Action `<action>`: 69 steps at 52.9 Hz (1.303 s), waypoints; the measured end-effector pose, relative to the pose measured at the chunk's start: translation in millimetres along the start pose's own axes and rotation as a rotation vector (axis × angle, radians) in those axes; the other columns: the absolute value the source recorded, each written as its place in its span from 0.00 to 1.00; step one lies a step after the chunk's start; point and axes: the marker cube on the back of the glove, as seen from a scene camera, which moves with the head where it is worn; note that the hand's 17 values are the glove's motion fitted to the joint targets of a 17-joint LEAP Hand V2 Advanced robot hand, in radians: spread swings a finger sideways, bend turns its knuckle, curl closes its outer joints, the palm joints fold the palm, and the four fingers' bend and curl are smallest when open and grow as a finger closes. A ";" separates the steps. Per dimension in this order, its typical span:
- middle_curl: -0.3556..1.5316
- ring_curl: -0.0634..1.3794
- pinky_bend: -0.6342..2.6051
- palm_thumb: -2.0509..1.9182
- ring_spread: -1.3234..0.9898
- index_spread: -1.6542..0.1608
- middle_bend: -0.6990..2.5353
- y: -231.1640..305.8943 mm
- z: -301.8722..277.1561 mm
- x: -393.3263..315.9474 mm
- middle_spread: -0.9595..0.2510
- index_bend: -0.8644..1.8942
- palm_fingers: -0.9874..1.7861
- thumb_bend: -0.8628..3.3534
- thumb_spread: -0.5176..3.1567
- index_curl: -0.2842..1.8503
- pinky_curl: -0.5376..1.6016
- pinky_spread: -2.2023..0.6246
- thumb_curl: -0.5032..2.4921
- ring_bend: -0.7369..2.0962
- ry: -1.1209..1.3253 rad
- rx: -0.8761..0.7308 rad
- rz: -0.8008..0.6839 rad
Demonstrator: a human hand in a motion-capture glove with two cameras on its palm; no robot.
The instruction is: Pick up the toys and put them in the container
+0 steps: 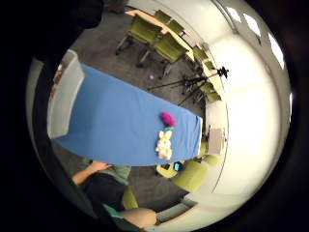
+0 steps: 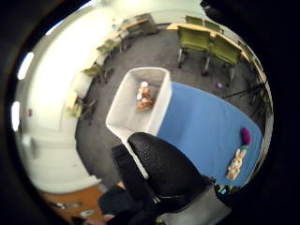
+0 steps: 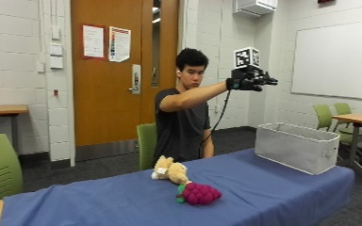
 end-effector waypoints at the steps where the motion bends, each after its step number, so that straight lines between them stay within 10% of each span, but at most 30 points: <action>1: 0.41 0.26 0.43 0.48 0.50 0.79 0.30 4.1 2.6 15.8 0.73 0.37 0.34 0.18 0.42 0.29 0.40 0.75 0.25 0.39 0.054 0.000 0.076; 29: 0.41 0.25 0.37 0.48 0.49 0.77 0.30 166.9 98.1 259.8 0.73 0.38 0.34 0.18 0.42 0.30 0.39 0.76 0.22 0.34 0.056 -0.083 0.474; 69: 0.40 0.27 0.41 0.51 0.48 0.76 0.27 260.7 306.9 307.7 0.74 0.35 0.32 0.20 0.46 0.25 0.42 0.76 0.22 0.32 -0.067 -0.310 0.535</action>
